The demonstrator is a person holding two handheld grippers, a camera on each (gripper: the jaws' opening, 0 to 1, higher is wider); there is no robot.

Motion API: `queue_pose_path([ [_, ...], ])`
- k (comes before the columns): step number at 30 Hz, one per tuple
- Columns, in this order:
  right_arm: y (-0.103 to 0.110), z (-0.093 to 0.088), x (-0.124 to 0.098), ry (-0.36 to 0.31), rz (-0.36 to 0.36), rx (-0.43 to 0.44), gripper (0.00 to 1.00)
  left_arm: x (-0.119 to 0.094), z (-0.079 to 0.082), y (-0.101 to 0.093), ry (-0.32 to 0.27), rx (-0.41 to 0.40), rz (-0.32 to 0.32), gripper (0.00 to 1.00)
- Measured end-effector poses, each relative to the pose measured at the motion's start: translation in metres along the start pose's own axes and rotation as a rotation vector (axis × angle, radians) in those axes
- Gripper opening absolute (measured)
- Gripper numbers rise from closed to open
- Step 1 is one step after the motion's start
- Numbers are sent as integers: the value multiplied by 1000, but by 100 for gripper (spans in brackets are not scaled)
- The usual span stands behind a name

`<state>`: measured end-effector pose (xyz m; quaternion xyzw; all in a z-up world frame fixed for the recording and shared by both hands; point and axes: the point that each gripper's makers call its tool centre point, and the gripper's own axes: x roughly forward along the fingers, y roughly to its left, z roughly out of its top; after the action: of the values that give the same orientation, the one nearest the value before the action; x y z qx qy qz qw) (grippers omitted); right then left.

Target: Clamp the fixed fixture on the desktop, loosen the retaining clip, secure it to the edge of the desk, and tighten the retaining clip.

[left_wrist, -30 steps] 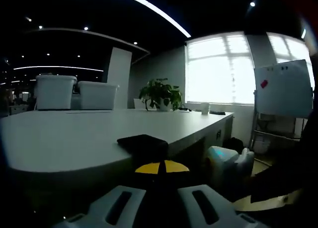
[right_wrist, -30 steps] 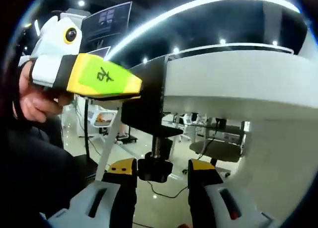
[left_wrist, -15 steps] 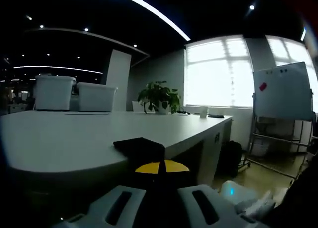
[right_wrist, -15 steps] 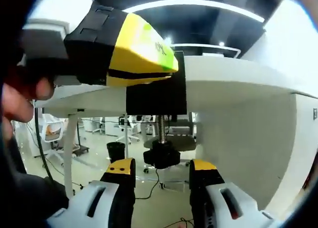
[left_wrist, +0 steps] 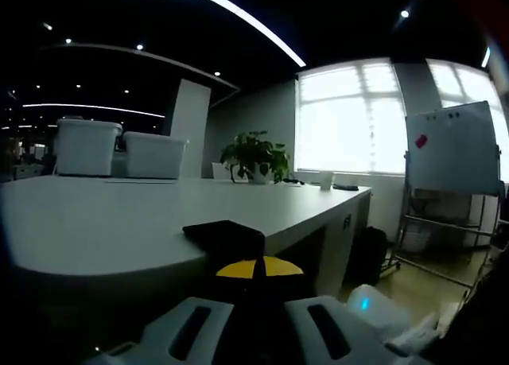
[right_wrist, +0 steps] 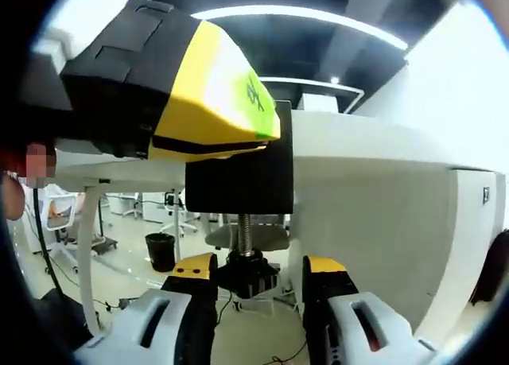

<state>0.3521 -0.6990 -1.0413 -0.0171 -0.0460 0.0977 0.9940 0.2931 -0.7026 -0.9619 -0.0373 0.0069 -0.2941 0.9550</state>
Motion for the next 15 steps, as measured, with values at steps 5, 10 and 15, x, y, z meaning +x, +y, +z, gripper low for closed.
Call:
queue_pose_path([
  [5, 10, 1, -2, 2, 26, -42, 28, 0, 0, 0, -1, -1, 3, 1],
  [10, 11, 4, -1, 14, 57, -46, 28, 1, -1, 1, -3, -2, 5, 1],
  [15, 12, 4, -2, 9, 132, -65, 27, 2, -1, 1, -7, -8, 3, 1],
])
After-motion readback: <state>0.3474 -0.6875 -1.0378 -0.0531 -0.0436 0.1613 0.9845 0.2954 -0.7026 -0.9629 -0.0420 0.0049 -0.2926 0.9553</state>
